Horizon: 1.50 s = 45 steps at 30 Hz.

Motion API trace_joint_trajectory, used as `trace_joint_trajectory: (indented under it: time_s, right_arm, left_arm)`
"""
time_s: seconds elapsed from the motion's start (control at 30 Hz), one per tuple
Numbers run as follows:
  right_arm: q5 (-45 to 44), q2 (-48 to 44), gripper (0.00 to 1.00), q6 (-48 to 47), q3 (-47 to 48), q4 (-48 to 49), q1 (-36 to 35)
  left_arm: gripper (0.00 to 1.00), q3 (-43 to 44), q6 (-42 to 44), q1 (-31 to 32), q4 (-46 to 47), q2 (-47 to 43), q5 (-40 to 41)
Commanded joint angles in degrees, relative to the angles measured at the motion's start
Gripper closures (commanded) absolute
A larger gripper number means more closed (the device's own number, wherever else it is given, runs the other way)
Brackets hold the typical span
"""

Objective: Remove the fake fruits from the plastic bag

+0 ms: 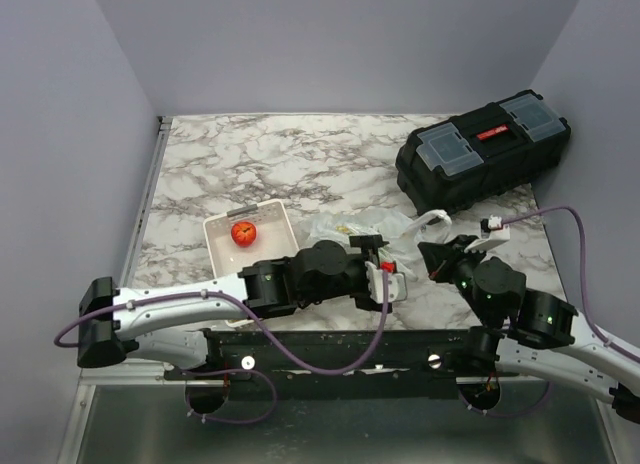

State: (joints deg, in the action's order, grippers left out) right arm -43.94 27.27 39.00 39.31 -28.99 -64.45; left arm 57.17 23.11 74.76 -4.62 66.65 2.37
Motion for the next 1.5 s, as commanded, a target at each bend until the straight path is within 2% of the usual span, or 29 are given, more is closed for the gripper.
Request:
trace_joint_trajectory:
  time_s: [0.0, 0.13, 0.23, 0.33, 0.37, 0.43, 0.53, 0.6, 0.8, 0.87, 0.97, 1.1, 1.27, 1.37, 1.47]
  right_arm:
    - [1.0, -2.6, 0.99, 1.1, 0.0, 0.3, -0.1]
    - [2.2, -2.9, 0.99, 1.4, -0.6, 1.3, -0.1]
    - [2.4, -1.8, 0.99, 1.7, -0.3, 1.3, -0.1]
    - [2.9, -1.0, 0.99, 2.0, -0.2, 1.1, -0.1]
    - [3.0, -1.0, 0.99, 2.0, -0.4, 1.1, -0.1]
    - [2.9, -0.7, 0.99, 2.2, -0.4, 1.1, -0.1]
    - [2.7, -0.4, 0.98, 2.5, -0.9, 1.0, -0.1]
    - [2.1, -0.4, 0.97, 2.4, -1.4, 1.0, -0.1]
    - [0.7, 0.0, 0.96, 3.5, -2.0, 0.1, -0.1]
    - [0.2, 0.1, 0.96, 3.5, -2.2, 0.3, -0.1]
    - [-0.2, 0.5, 0.97, 3.8, -1.4, 0.2, -0.1]
    - [-1.9, 0.6, 0.99, 3.1, -0.7, 0.5, -0.1]
    - [-4.5, -0.7, 0.99, 3.9, 0.2, -0.4, -0.1]
    - [-6.2, -3.1, 0.99, 4.9, 1.0, -3.1, -0.1]
    - [-8.2, -6.2, 0.99, 5.7, 2.5, -7.1, -0.1]
  left_arm:
    - [0.17, 2.5, 13.8, 3.3, 6.7, 7.8, 9.3]
    - [0.22, 5.1, 18.2, 5.7, 8.1, 13.6, 12.4]
    - [0.40, 8.1, 17.0, 6.2, 5.3, 16.4, 12.8]
    - [0.61, 8.2, 16.0, 6.5, 4.9, 16.6, 14.3]
    - [0.65, 7.8, 15.7, 6.6, 5.1, 16.3, 15.2]
    - [0.74, 7.0, 14.6, 6.7, 4.8, 14.8, 17.0]
    - [0.93, 3.6, 13.7, 6.7, 6.8, 11.0, 18.9]
    - [1.00, 1.5, 12.7, 6.6, 8.7, 8.2, 20.2]
    - [1.00, -3.7, 3.9, 3.5, 14.2, -1.5, 20.9]
    - [1.00, -5.1, -1.5, 0.6, 15.9, -4.6, 20.9]
    - [1.00, -4.8, -15.3, -7.2, 14.1, -8.8, 19.0]
    - [1.00, -1.9, -36.3, -23.5, 7.4, -10.6, 9.2]
    - [1.00, 5.4, -54.8, -39.0, -2.0, -5.3, -6.0]
    - [1.00, 5.9, -62.6, -45.9, -1.3, -3.4, -13.4]
    - [1.00, 3.8, -70.9, -51.6, 5.0, -2.4, -19.9]
